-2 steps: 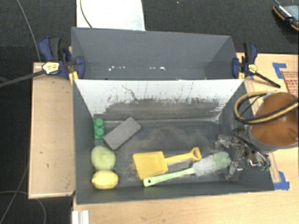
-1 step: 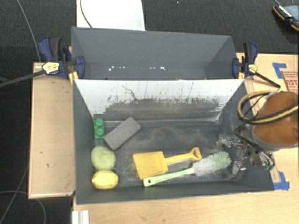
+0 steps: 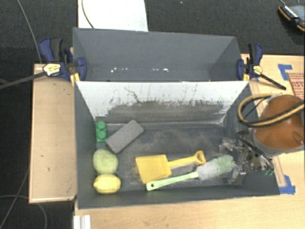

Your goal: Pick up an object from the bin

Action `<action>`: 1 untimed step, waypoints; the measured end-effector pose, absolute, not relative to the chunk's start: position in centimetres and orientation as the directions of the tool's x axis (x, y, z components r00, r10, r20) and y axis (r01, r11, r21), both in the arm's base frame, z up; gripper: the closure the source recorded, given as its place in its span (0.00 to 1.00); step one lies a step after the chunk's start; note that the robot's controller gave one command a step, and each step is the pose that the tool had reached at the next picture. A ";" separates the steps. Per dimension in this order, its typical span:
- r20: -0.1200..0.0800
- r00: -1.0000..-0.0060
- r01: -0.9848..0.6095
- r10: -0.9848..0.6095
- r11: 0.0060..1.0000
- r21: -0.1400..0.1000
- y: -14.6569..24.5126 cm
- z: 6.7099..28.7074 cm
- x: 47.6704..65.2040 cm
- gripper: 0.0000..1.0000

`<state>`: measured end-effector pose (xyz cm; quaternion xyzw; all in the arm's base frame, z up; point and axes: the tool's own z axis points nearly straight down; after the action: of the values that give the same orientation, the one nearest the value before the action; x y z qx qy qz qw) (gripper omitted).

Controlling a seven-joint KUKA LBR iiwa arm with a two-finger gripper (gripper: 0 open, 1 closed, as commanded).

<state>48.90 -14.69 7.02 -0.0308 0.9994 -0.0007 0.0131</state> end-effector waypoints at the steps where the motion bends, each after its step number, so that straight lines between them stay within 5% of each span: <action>1: -0.036 -0.993 -0.109 -0.109 0.994 -0.006 -14.8 7.5 49.3 0.00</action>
Offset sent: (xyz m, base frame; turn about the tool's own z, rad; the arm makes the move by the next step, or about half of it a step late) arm 0.0001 -0.0048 0.0072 0.0176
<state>49.28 -14.85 7.47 -0.0547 0.9983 -0.0020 0.0180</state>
